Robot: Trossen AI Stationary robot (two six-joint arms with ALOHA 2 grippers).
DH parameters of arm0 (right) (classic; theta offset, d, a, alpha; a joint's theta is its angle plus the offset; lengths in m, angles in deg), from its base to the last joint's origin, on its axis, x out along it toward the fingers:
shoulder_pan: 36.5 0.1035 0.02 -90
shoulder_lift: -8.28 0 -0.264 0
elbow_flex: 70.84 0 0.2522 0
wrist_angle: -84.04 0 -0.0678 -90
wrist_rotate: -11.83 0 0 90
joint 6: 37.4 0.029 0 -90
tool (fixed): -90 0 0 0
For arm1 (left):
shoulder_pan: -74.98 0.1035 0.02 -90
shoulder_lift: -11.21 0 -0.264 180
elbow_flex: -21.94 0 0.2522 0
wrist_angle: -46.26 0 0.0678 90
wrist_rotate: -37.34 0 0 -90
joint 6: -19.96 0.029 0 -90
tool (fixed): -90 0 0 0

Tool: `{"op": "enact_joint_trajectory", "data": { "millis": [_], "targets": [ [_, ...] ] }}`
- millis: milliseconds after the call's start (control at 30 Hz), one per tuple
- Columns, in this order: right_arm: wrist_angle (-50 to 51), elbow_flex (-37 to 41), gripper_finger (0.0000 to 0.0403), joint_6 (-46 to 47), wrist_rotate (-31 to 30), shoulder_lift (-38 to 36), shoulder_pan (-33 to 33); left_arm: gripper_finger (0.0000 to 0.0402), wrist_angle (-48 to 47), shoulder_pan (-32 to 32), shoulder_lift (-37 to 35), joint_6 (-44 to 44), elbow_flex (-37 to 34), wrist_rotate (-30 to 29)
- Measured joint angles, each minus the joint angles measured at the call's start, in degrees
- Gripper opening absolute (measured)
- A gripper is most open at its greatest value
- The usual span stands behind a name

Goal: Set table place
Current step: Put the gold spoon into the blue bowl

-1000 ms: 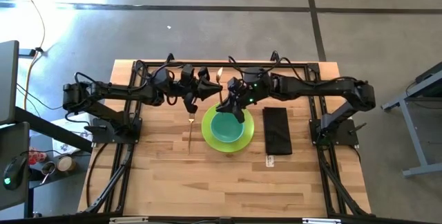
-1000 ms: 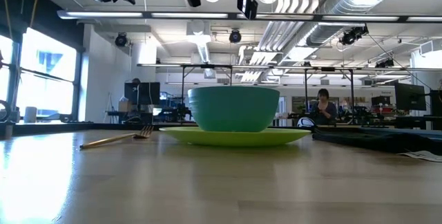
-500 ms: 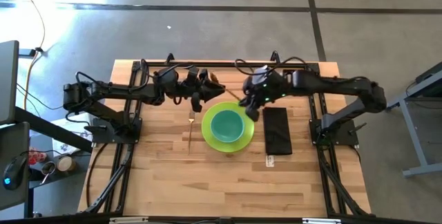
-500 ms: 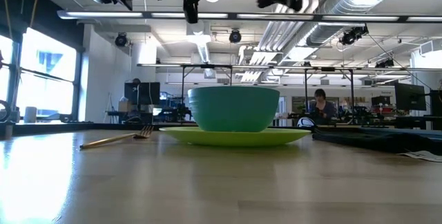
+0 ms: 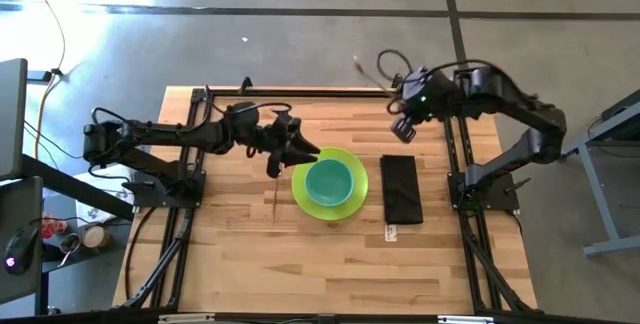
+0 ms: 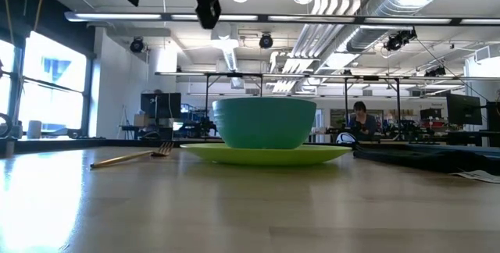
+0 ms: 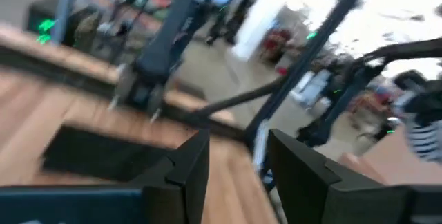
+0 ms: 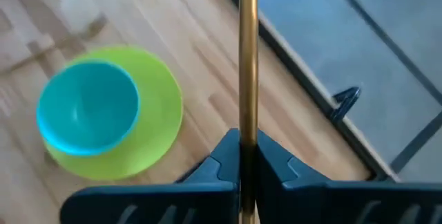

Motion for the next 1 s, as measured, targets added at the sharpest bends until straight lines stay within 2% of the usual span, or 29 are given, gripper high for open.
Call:
{"op": "enact_joint_trajectory", "data": {
  "millis": [133, 333, 467, 567, 667, 800, 933, 1000],
  "targets": [
    [-0.4, 6.3, 0.0, 2.2, 2.0, 0.2, 0.1, 0.0118, -5.5, 0.2, -1.1, 1.5, 0.0, -3.6],
    [-10.6, 24.1, 0.0, 5.7, 11.8, 0.3, 1.2, 0.0107, -10.9, 0.1, -2.8, 3.1, 0.0, -7.9],
    [-19.5, 32.8, 0.0, 10.1, 18.4, 0.3, 2.6, 0.0106, -18.7, 0.2, -5.9, 5.6, 0.0, -14.7],
    [-23.5, 36.2, 0.0, 14.5, 20.2, 0.3, 4.1, 0.0106, -24.9, 0.1, -9.1, 7.6, 0.0, -20.7],
    [-22.1, 36.7, 0.0, 18.4, 21.4, 0.9, 5.4, 0.0106, -29.0, 0.2, -12.1, 8.7, 0.0, -24.4],
    [-16.8, 33.6, 0.0, 20.2, 24.1, 4.7, 6.9, 0.0106, -31.5, 0.2, -15.6, 9.4, 0.0, -26.3],
    [-13.3, 26.0, 0.0, 17.0, 27.8, 11.6, 8.8, 0.0106, -33.4, 0.2, -18.3, 10.0, -0.1, -29.1],
    [-9.5, 20.1, 0.0, 13.7, 27.9, 16.0, 10.0, 0.0106, -33.8, 0.2, -19.1, 10.6, -0.1, -30.1]
  ]
}}
